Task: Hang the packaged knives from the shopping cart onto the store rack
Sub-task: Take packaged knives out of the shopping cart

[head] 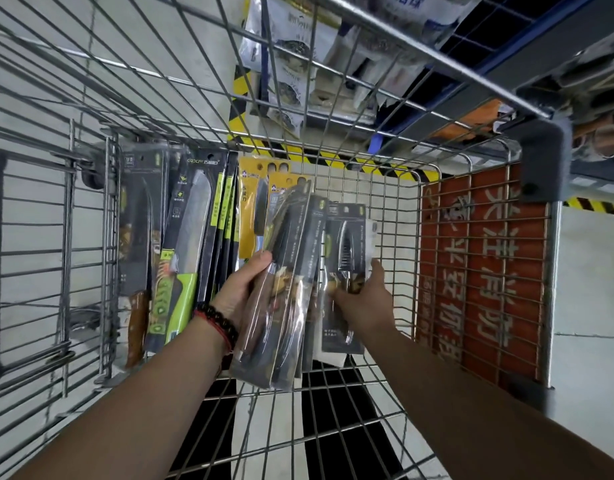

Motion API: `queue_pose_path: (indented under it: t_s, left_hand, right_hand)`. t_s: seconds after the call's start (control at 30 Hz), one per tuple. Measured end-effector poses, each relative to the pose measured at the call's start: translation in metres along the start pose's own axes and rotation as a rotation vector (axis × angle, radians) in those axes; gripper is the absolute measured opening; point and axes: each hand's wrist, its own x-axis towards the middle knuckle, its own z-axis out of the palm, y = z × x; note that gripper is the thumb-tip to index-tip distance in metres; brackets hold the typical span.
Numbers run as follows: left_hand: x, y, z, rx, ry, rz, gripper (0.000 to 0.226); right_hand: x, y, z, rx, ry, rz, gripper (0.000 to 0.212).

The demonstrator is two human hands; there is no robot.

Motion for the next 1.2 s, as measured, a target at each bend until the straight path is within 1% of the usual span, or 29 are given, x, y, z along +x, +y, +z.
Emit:
queue_pose_path:
  t_s: [0.1, 0.23, 0.27, 0.3, 0.33, 0.4, 0.47, 0.53, 0.57, 0.6, 0.67, 0.73, 0.77, 0.8, 0.83, 0.9, 0.93, 1.0, 1.03, 1.07, 1.13, 1.17, 1.2]
  left_hand:
    - [-0.003, 0.006, 0.002, 0.003, -0.036, 0.012, 0.101]
    - [-0.002, 0.005, 0.009, 0.033, -0.04, 0.035, 0.098]
    - [-0.001, 0.005, 0.011, 0.056, -0.028, 0.04, 0.101]
    - [-0.001, 0.005, 0.012, 0.087, -0.002, 0.047, 0.109]
    - [0.0, 0.004, 0.012, 0.112, 0.035, 0.056, 0.12]
    - [0.001, 0.002, 0.009, 0.131, 0.077, 0.058, 0.132]
    - [0.002, 0.001, 0.006, 0.134, 0.084, 0.058, 0.136]
    - [0.001, 0.001, 0.005, 0.124, 0.062, 0.068, 0.138]
    - [0.0, 0.003, 0.004, 0.138, 0.05, 0.069, 0.137]
    - [0.0, 0.003, 0.004, 0.148, 0.042, 0.062, 0.133]
    - [-0.001, 0.004, 0.003, 0.118, 0.016, 0.055, 0.121]
    - [0.0, 0.002, 0.0, 0.09, 0.016, 0.05, 0.125]
    - [0.001, 0.001, -0.001, 0.085, 0.022, 0.046, 0.13]
    - [0.002, -0.001, -0.003, 0.081, 0.028, 0.044, 0.134]
    - [0.003, -0.002, -0.003, 0.076, 0.027, 0.044, 0.135]
    - [0.005, -0.003, -0.003, 0.079, 0.026, 0.038, 0.135]
    - [0.005, -0.003, -0.002, 0.084, 0.026, 0.036, 0.134]
    - [0.005, 0.0, 0.001, 0.102, 0.024, 0.036, 0.134]
    - [0.006, 0.0, 0.0, 0.11, 0.022, 0.035, 0.134]
    - [0.006, 0.001, 0.0, 0.119, 0.02, 0.033, 0.134]
    - [0.006, 0.002, 0.0, 0.139, 0.039, 0.038, 0.133]
    - [0.006, 0.001, -0.001, 0.142, 0.045, 0.035, 0.134]
    - [0.005, 0.002, 0.001, 0.136, 0.04, 0.029, 0.134]
  right_hand:
    - [-0.002, -0.002, -0.009, 0.055, 0.068, 0.022, 0.066]
    - [-0.005, -0.003, -0.026, 0.059, 0.121, -0.036, 0.054]
    - [-0.004, -0.002, -0.03, 0.07, 0.122, -0.033, 0.051]
    - [-0.004, -0.002, -0.035, 0.102, 0.138, -0.025, 0.05]
    - [-0.002, 0.0, -0.039, 0.13, 0.168, -0.021, 0.051]
    - [-0.002, 0.001, -0.046, 0.142, 0.26, -0.033, 0.058]
    - [-0.001, 0.004, -0.051, 0.131, 0.315, -0.059, 0.066]
    - [0.0, 0.006, -0.05, 0.148, 0.309, -0.089, 0.071]
    - [0.004, 0.007, -0.047, 0.12, 0.304, -0.11, 0.073]
    - [0.006, 0.004, -0.045, 0.039, 0.282, -0.119, 0.073]
    - [0.006, 0.0, -0.037, -0.184, 0.265, -0.151, 0.07]
    - [-0.005, -0.008, -0.028, -0.322, 0.274, -0.218, 0.064]
    - [-0.011, -0.009, -0.021, -0.4, 0.271, -0.297, 0.062]
    - [-0.019, -0.011, -0.014, -0.495, 0.233, -0.352, 0.064]
    - [-0.022, -0.009, -0.007, -0.557, 0.164, -0.353, 0.071]
    - [-0.025, -0.007, 0.005, -0.594, 0.029, -0.244, 0.085]
    - [-0.025, -0.006, 0.009, -0.596, 0.001, -0.216, 0.087]
    - [-0.024, -0.005, 0.011, -0.552, 0.014, -0.244, 0.081]
    - [-0.024, -0.006, 0.009, -0.469, 0.022, -0.265, 0.073]
    - [-0.023, -0.006, 0.006, -0.346, 0.023, -0.246, 0.06]
    - [-0.021, -0.009, -0.006, -0.037, 0.076, -0.16, 0.023]
    - [-0.02, -0.012, -0.014, 0.113, 0.1, -0.11, 0.012]
    - [-0.016, -0.013, -0.021, 0.215, 0.129, -0.08, 0.014]
